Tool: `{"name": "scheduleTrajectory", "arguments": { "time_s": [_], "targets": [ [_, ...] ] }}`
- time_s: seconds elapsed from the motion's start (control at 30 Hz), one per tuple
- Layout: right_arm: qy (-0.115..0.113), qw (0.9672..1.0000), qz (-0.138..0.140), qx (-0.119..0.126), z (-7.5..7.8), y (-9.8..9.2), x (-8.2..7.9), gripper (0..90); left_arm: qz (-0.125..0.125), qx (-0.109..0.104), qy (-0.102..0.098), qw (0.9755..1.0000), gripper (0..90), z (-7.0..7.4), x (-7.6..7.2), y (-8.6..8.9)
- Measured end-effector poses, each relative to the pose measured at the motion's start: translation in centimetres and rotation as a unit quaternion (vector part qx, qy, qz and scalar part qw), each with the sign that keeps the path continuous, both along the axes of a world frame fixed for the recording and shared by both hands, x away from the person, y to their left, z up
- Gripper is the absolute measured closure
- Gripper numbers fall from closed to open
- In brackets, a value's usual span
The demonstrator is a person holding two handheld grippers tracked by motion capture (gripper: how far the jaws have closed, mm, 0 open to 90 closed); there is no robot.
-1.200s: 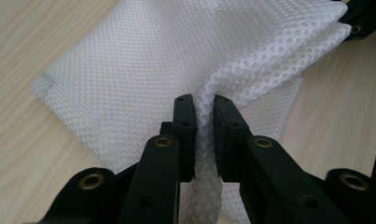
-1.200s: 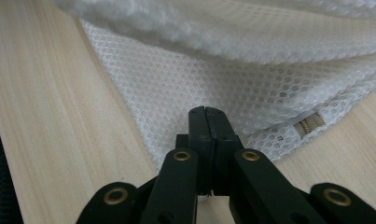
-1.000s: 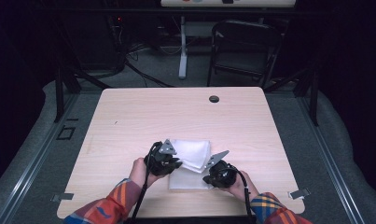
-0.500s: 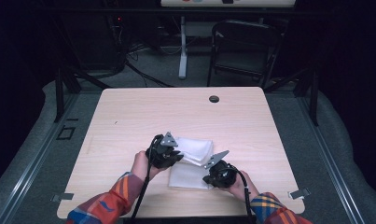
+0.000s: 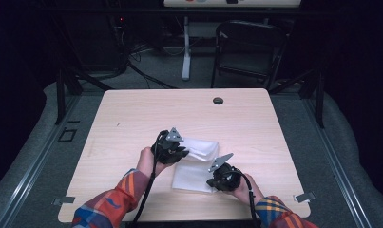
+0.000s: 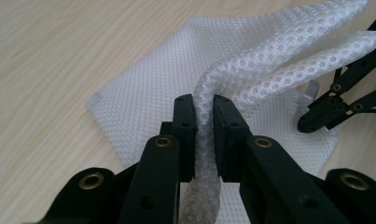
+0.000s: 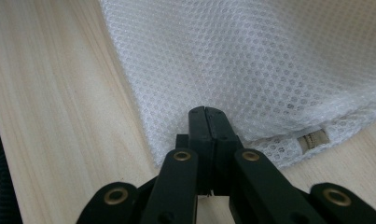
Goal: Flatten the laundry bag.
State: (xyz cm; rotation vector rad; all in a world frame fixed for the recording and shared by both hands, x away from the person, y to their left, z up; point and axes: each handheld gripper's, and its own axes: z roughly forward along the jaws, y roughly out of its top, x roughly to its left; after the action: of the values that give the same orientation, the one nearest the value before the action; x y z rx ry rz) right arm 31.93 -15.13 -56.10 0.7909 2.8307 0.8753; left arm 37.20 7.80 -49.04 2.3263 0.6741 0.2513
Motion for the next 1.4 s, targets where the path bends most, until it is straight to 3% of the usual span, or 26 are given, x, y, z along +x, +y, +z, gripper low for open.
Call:
{"name": "scheduleTrajectory", "arguments": {
  "time_s": [0.87,1.13,1.4],
  "targets": [
    [-0.005,0.9999,0.007,-0.007,0.1,0.1,-0.1,90.0,0.026,-0.011,-0.014,0.9995,80.7,0.5,3.5,-0.7],
    [-0.009,0.9999,0.010,-0.011,0.1,0.2,-0.3,90.0,0.039,-0.012,-0.026,0.9988,80.7,1.6,4.6,-0.9],
    [0.006,0.9998,0.017,-0.010,0.2,0.1,-0.2,90.0,0.050,0.003,-0.043,0.9978,80.8,3.1,5.7,-1.3]
  ]
}}
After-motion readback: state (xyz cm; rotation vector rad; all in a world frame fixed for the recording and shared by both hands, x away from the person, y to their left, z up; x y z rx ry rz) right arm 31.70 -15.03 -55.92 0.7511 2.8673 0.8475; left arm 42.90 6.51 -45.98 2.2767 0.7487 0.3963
